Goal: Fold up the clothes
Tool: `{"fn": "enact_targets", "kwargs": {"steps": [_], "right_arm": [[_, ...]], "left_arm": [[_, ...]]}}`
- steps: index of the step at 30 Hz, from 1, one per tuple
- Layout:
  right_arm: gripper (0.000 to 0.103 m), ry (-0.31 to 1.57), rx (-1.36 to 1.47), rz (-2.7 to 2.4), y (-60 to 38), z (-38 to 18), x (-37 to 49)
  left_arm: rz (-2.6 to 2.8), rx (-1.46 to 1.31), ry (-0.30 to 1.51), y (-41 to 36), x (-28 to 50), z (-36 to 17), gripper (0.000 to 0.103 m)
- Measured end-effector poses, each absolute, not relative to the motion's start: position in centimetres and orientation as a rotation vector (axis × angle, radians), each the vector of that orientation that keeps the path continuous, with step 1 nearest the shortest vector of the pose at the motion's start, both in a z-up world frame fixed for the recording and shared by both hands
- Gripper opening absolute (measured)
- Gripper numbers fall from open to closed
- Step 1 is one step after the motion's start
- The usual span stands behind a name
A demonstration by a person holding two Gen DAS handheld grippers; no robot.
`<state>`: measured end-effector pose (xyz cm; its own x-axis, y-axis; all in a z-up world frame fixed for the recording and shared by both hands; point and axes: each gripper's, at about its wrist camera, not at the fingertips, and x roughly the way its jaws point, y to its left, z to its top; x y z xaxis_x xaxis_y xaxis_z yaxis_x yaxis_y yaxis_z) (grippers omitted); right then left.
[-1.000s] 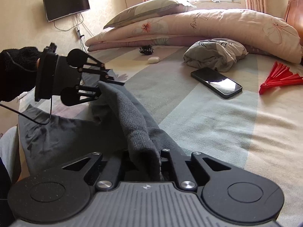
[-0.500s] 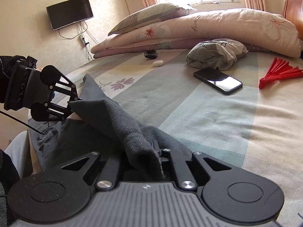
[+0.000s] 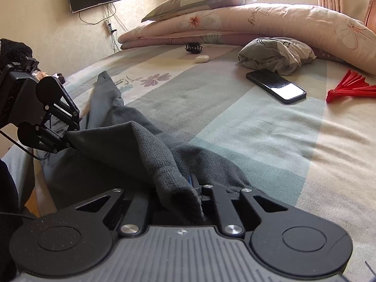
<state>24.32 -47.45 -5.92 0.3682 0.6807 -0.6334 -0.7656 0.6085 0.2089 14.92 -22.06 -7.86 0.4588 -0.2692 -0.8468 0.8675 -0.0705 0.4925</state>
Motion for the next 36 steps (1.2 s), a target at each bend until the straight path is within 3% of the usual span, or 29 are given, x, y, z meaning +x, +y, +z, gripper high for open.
{"fn": "enact_targets", "kwargs": {"steps": [3, 8, 13, 23, 33, 34, 36], "right_arm": [[0.016, 0.771, -0.137, 0.913, -47.4, -6.2, 24.3], [0.056, 0.780, -0.162, 0.861, -47.0, -5.6, 22.9], [0.063, 0.739, -0.142, 0.777, -47.8, -3.5, 19.5], [0.064, 0.746, -0.045, 0.642, -44.2, -2.9, 11.4], [0.061, 0.528, -0.778, 0.480, -31.2, -5.5, 9.4], [0.058, 0.511, -0.849, 0.487, -30.2, -6.1, 9.6], [0.028, 0.518, -0.926, 0.502, -29.4, -6.8, 9.9]], "left_arm": [[-1.035, 1.286, 0.620, -22.5, 15.3, -8.4, 0.000], [-1.031, 1.241, 0.631, -22.8, 16.2, -8.9, 0.000], [-1.013, 1.236, 0.605, -22.9, 14.6, -9.7, 0.000], [-0.963, 1.219, 0.589, -23.2, 14.4, -9.8, 0.000], [-0.921, 1.256, 0.560, -22.0, 12.0, -9.2, 0.000], [-0.917, 1.258, 0.559, -22.0, 12.1, -9.2, 0.000], [-0.911, 1.259, 0.556, -22.3, 12.3, -9.1, 0.000]]}}
